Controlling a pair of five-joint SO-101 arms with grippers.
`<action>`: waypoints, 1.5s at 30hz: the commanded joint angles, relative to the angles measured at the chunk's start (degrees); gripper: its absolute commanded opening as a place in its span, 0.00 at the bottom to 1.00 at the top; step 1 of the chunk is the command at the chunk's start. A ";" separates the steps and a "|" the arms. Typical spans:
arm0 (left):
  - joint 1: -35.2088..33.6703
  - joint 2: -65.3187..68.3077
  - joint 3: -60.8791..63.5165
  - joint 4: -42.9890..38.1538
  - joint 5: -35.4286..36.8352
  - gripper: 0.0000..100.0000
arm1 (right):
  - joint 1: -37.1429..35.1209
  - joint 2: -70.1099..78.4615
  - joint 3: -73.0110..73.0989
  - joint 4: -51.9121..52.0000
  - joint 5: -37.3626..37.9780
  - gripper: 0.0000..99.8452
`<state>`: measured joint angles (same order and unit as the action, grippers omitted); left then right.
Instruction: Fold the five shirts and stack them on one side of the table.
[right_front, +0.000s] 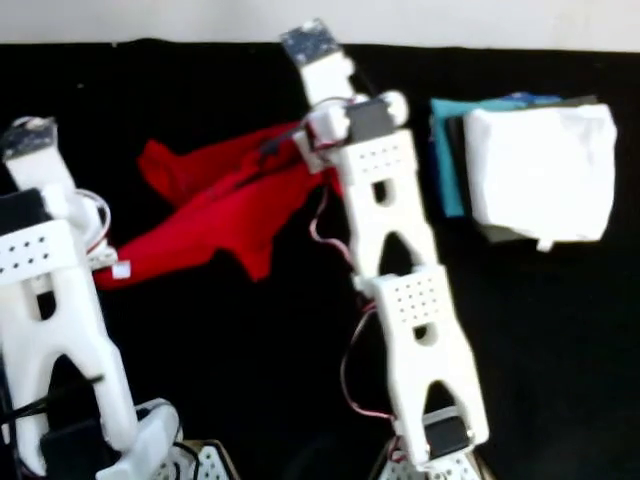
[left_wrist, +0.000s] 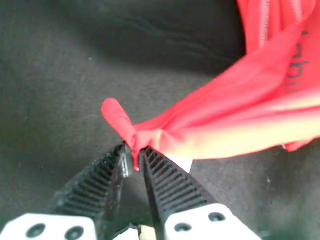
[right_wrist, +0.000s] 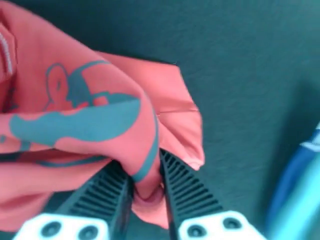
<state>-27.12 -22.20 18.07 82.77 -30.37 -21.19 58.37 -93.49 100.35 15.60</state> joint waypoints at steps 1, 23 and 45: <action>3.03 -1.19 -7.43 6.95 2.37 0.01 | 5.76 -8.22 -5.76 0.75 3.78 0.01; 17.98 -13.58 -24.13 17.93 11.34 0.01 | 11.21 -37.05 10.42 0.57 3.87 0.01; 0.57 -13.67 20.53 -17.32 11.25 0.01 | -0.04 -38.20 64.84 -36.26 3.43 0.30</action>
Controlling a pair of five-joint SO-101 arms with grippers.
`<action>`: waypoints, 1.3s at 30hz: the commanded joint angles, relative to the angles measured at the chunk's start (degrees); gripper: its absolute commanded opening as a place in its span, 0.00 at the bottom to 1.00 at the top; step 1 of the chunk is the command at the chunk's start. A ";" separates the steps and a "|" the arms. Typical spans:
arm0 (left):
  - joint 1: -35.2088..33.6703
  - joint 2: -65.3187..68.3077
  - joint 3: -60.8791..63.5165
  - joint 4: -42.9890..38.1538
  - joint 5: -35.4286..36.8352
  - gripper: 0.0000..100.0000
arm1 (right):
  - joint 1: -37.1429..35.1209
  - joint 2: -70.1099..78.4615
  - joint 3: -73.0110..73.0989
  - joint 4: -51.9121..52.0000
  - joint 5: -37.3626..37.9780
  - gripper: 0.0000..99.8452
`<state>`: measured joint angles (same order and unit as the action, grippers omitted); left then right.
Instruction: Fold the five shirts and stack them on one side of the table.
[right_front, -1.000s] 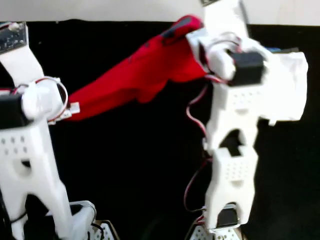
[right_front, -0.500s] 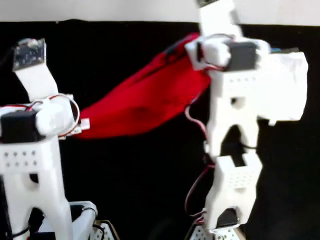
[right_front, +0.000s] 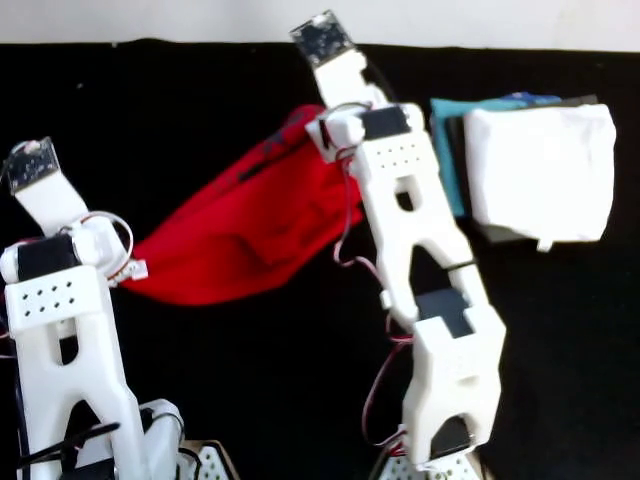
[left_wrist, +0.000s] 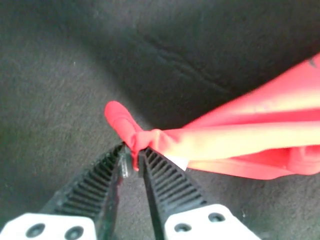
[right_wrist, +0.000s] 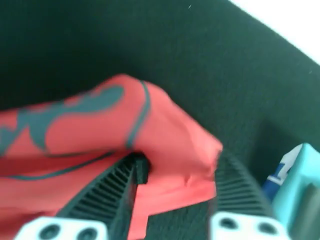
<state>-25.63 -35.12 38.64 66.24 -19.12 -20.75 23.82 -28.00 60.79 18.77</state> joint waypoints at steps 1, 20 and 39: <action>-0.92 -0.75 -0.13 -0.79 0.00 0.01 | -0.75 -4.00 -1.19 5.14 0.26 0.30; -4.53 -0.75 -0.48 -1.85 0.00 0.01 | -11.91 1.54 -0.84 23.96 0.44 0.30; -9.98 -0.75 0.22 -4.57 -3.60 0.01 | -23.16 22.20 -16.04 21.85 0.26 0.29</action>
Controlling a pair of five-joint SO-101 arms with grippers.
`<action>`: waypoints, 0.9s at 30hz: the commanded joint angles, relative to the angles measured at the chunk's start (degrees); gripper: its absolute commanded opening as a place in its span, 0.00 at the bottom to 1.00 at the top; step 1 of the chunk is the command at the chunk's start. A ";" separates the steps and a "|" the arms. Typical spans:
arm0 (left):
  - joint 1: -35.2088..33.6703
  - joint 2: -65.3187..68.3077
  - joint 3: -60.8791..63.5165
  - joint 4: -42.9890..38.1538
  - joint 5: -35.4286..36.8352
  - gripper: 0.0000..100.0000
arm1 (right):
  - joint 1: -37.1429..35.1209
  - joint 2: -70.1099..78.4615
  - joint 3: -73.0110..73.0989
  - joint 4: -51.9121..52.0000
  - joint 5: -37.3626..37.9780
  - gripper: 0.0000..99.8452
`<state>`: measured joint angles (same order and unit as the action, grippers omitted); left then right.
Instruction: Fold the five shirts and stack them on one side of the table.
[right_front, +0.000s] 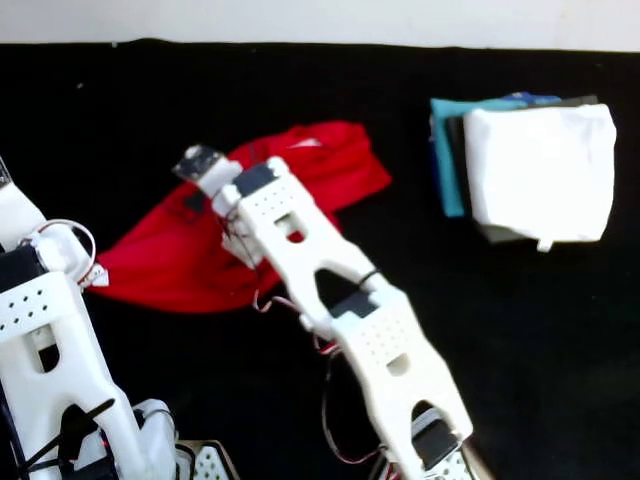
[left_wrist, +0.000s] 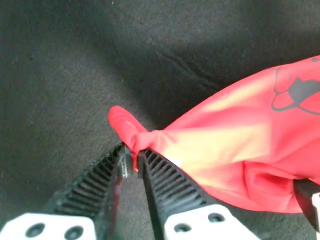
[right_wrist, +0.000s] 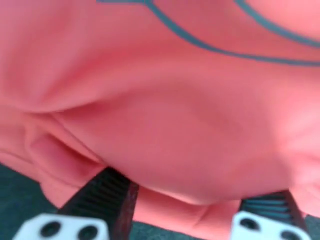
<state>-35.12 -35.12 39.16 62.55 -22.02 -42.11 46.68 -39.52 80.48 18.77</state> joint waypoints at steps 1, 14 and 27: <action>-0.40 -0.75 -0.31 -0.88 -0.70 0.01 | -2.15 -0.66 -5.67 3.03 0.26 0.26; -0.40 -0.75 -0.31 -0.88 -0.70 0.01 | -1.71 -0.31 -8.04 5.41 0.26 0.18; -0.40 -0.75 -0.31 -0.88 -0.70 0.01 | -3.03 6.90 -8.13 5.32 0.18 0.26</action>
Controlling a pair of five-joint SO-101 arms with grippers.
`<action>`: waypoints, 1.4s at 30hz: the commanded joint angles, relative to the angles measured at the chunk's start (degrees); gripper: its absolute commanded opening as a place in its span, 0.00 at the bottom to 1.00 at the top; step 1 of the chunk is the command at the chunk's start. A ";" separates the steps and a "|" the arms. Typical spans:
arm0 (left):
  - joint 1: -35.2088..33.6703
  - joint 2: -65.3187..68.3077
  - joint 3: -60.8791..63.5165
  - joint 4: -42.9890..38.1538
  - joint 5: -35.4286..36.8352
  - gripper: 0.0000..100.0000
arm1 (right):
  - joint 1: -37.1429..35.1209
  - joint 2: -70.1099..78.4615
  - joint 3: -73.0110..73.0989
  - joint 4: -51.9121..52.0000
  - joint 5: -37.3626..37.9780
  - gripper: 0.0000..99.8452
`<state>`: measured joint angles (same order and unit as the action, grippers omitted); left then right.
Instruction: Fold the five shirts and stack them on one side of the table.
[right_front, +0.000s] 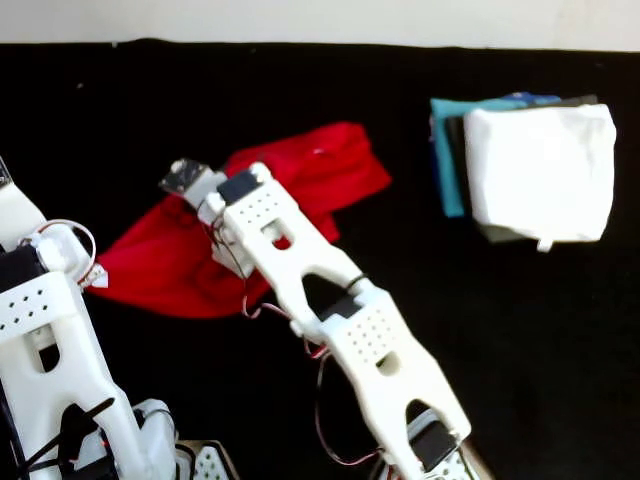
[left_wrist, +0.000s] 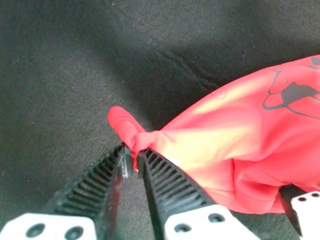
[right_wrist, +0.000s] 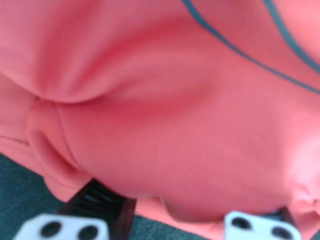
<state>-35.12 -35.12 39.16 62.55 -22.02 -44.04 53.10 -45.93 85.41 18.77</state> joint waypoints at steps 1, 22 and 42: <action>-0.40 -0.66 -0.31 -0.88 -0.70 0.01 | -1.10 0.57 -1.71 0.31 0.18 0.24; 1.54 -0.66 -0.22 -0.53 -0.70 0.01 | 7.08 1.19 -22.11 11.12 -4.66 0.04; 1.80 -0.66 -0.22 -0.62 -0.70 0.01 | 7.08 1.19 -22.02 9.19 -4.66 0.14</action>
<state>-33.98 -35.12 39.16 62.55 -22.02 -38.15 54.59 -65.27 95.34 14.73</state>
